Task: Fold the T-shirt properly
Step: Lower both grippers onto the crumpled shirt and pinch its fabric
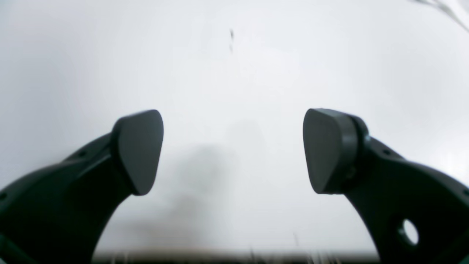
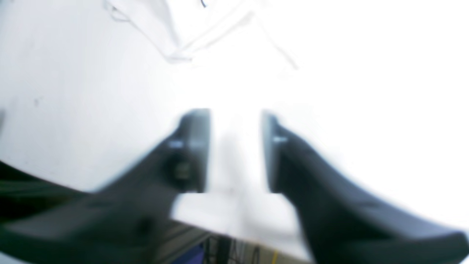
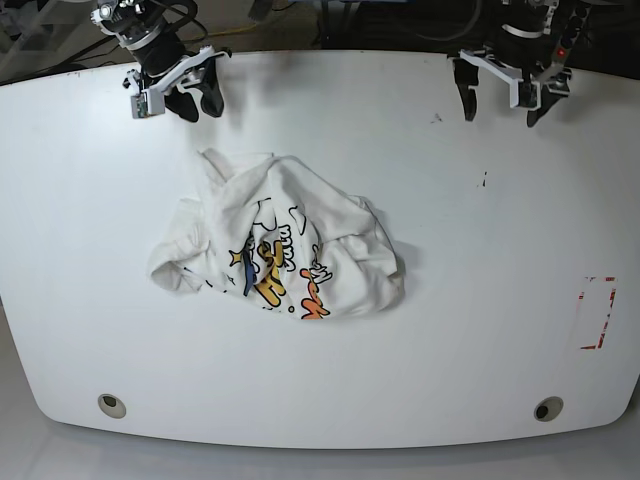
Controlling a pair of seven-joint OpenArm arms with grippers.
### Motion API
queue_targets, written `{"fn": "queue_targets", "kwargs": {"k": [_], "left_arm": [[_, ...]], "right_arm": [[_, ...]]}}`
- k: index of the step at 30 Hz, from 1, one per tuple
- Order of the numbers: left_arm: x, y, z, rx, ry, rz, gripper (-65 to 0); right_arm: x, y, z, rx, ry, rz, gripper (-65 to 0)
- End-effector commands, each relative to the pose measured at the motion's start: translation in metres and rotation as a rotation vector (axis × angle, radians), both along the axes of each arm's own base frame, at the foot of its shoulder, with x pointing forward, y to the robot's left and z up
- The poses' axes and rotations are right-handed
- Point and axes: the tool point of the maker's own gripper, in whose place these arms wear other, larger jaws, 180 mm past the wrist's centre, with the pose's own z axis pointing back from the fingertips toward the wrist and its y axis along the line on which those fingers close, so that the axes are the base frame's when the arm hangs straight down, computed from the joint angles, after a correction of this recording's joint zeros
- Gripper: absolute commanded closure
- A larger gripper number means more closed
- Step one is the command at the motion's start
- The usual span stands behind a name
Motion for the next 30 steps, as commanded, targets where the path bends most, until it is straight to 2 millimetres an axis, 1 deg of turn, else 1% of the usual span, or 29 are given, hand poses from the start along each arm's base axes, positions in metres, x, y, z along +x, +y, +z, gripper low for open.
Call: {"fn": "queue_targets", "kwargs": {"k": [1, 3, 4, 7, 12, 15, 18, 23, 30], "left_arm": [[0.007, 0.002, 0.009, 0.012, -0.029, -0.011, -56.2], [0.012, 0.003, 0.011, 0.022, -0.038, -0.021, -56.2], [0.015, 0.003, 0.013, 0.026, -0.045, -0.034, -56.1], [0.02, -0.003, 0.015, 0.018, -0.055, -0.077, -56.1], [0.023, -0.009, 0.016, 0.008, -0.061, -0.112, -56.1], [0.024, -0.009, 0.017, 0.008, -0.064, -0.112, -56.1], [0.025, -0.008, 0.018, 0.01, -0.067, -0.111, -56.1], [0.024, -0.008, 0.019, 0.012, -0.07, -0.113, -56.0], [0.027, -0.003, 0.021, 0.045, -0.069, -0.153, -56.0]], "right_arm": [[0.009, -0.001, 0.009, -0.005, -0.034, 0.005, -39.3], [0.013, -0.002, 0.011, -0.008, -0.04, 0.008, -44.9], [0.015, -0.002, 0.011, -0.013, -0.039, 0.013, -45.3], [0.025, -0.003, 0.012, -0.015, -0.059, 0.012, -43.9], [0.038, -0.011, 0.001, -0.095, -0.051, 0.022, -43.8], [0.045, -0.013, -0.013, -0.155, -0.011, 0.045, -43.8], [0.054, -0.016, -0.022, -0.202, 0.004, 0.059, -43.8], [0.068, -0.02, -0.027, -0.234, 0.002, 0.059, -43.8], [0.092, -0.026, -0.033, -0.228, -0.004, 0.04, -43.6]]}}
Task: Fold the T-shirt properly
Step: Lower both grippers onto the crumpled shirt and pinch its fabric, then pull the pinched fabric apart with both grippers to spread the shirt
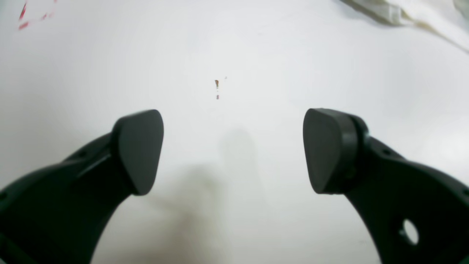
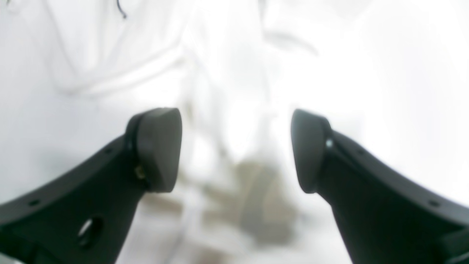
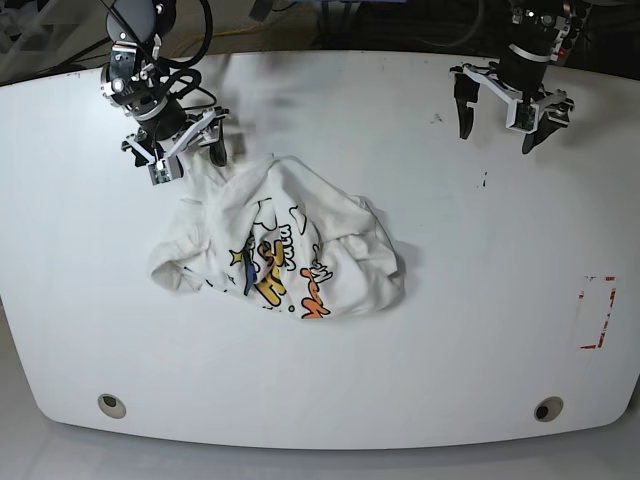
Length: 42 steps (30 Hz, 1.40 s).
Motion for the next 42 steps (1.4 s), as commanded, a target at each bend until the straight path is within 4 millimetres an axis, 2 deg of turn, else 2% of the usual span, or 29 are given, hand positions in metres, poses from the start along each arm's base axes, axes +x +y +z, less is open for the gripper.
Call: {"fn": "queue_targets", "kwargs": {"k": [1, 3, 6, 11, 13, 18, 20, 26, 29, 33, 42], "left_arm": [[0.005, 0.0, 0.011, 0.0, -0.047, -0.005, -56.0], [0.005, 0.0, 0.012, 0.002, -0.047, -0.006, -56.0], [0.006, 0.0, 0.012, 0.002, -0.05, -0.006, -56.0], [0.006, -0.001, 0.011, -0.002, -0.047, -0.01, -56.1], [0.01, -0.009, 0.012, -0.014, -0.053, -0.027, -56.1], [0.025, -0.031, 0.011, -0.052, -0.075, -0.074, -56.1], [0.036, -0.043, 0.007, -0.065, -0.059, -0.098, -56.1], [0.078, -0.066, 0.0, -0.067, -0.017, -0.141, -56.1], [0.093, -0.081, -0.008, -0.081, -0.01, -0.176, -56.1], [0.103, -0.093, -0.016, -0.087, 0.002, -0.208, -56.1], [0.103, -0.114, -0.035, -0.104, 0.04, -0.261, -56.1]], "right_arm": [[0.012, -0.005, 0.005, 0.007, -0.034, -0.008, -43.6], [0.016, -0.007, 0.002, 0.01, -0.028, -0.013, -42.6], [0.023, -0.009, -0.002, 0.018, -0.022, -0.021, -33.6], [0.034, -0.017, -0.008, 0.014, -0.01, -0.028, -5.5], [0.037, -0.017, -0.009, 0.016, -0.008, -0.03, 0.0], [0.041, -0.015, 0.012, -0.014, -0.039, -0.01, 0.0], [0.035, -0.013, 0.019, -0.025, -0.047, -0.001, 0.0], [0.025, -0.007, 0.064, -0.08, -0.155, 0.038, 0.0], [0.021, -0.019, 0.094, -0.129, -0.227, 0.019, 0.0], [0.017, -0.023, 0.106, -0.16, -0.255, 0.053, 0.0], [0.037, -0.066, 0.144, -0.252, -0.362, 0.002, 0.0]]}}
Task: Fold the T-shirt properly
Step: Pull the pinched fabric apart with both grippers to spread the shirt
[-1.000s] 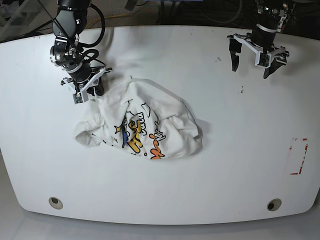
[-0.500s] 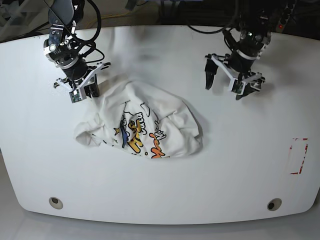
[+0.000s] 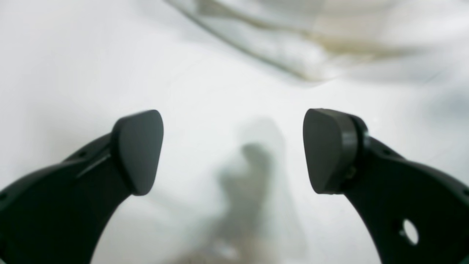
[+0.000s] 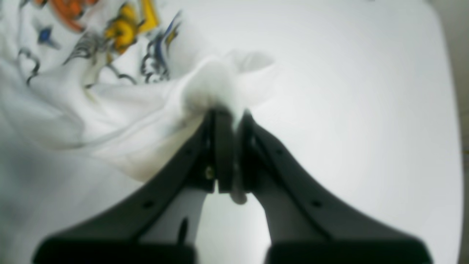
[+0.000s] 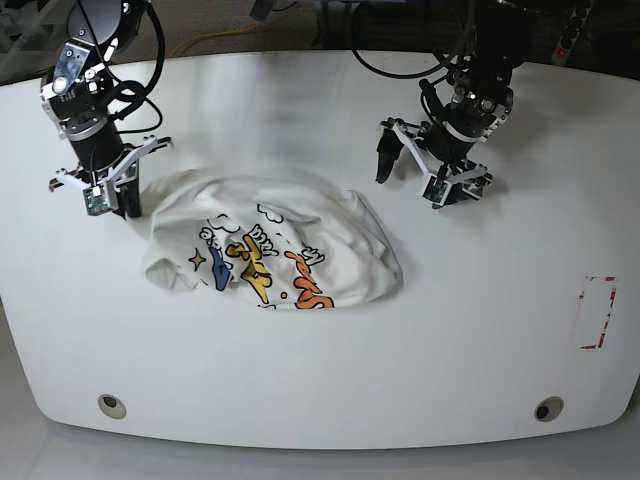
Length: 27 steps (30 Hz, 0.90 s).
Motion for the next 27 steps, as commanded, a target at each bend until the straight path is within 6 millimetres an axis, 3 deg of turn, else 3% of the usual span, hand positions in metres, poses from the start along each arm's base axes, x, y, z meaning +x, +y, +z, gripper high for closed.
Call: {"fn": "queue_targets", "kwargs": {"k": [1, 3, 7, 11, 17, 25, 27], "left_arm": [[0.007, -0.008, 0.007, -0.029, -0.045, -0.013, -56.1], [0.004, -0.019, 0.004, -0.045, -0.048, -0.04, -56.1], [0.013, -0.034, 0.008, -0.052, -0.069, -0.083, -56.1], [0.017, -0.045, 0.002, -0.054, -0.057, -0.109, -56.1], [0.021, -0.077, 0.003, -0.096, -0.054, -0.158, -56.1], [0.006, -0.127, 0.009, -0.146, -0.049, -0.267, -56.2], [0.004, -0.131, 0.008, -0.155, -0.043, -0.268, -56.4]], "right_arm": [[0.011, -0.008, 0.024, -0.021, -0.075, -0.01, 0.0], [0.017, -0.025, 0.033, -0.076, -0.065, -0.028, 0.0], [0.027, -0.04, 0.048, -0.13, -0.055, -0.047, 0.0], [0.035, -0.043, 0.059, -0.144, -0.082, -0.055, 0.0], [0.038, -0.041, 0.058, -0.133, -0.084, -0.053, 0.0], [0.038, -0.041, 0.055, -0.128, -0.076, -0.054, 0.0], [0.038, -0.041, 0.055, -0.128, -0.076, -0.054, 0.0]]}}
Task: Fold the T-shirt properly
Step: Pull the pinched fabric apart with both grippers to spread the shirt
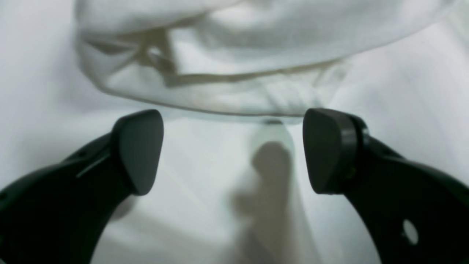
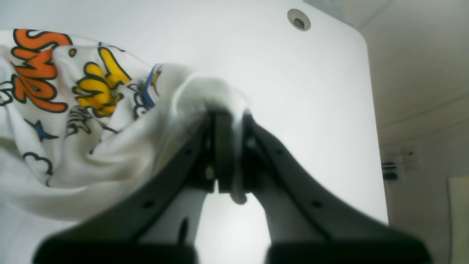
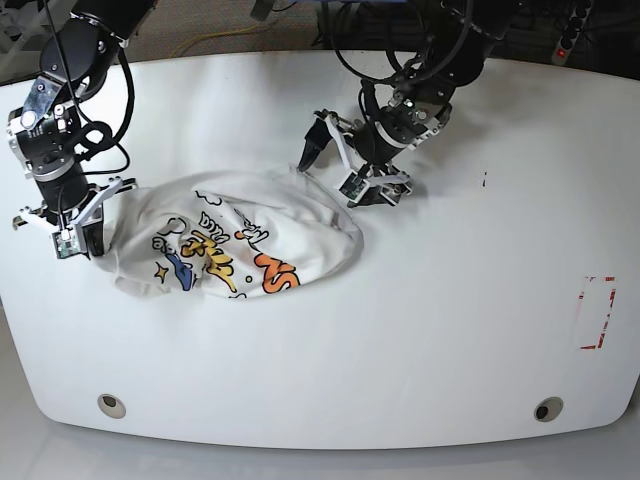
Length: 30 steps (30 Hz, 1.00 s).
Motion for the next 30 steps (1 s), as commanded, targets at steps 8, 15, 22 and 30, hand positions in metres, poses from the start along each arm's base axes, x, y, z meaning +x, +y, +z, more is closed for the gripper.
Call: {"fn": "queue_targets", "kwargs": {"k": [8, 15, 22, 30], "left_arm": [[-0.001, -0.053, 0.0, -0.055, 0.012, -0.088, -56.1], [0.004, -0.059, -0.018, -0.033, 0.056, -0.082, -51.2], [0.016, -0.044, -0.029, 0.008, 0.067, -0.023, -6.1], [0.031, -0.001, -0.013, 0.081, 0.01, 0.048, 0.0]], "right_arm": [[0.005, 0.0, 0.016, -0.008, -0.056, 0.015, 0.0], [0.004, 0.0, 0.015, -0.007, -0.051, 0.014, 0.0], [0.004, -0.003, 0.007, 0.006, -0.031, 0.007, 0.0], [0.006, -0.004, 0.007, 0.014, -0.034, -0.001, 0.0]]}}
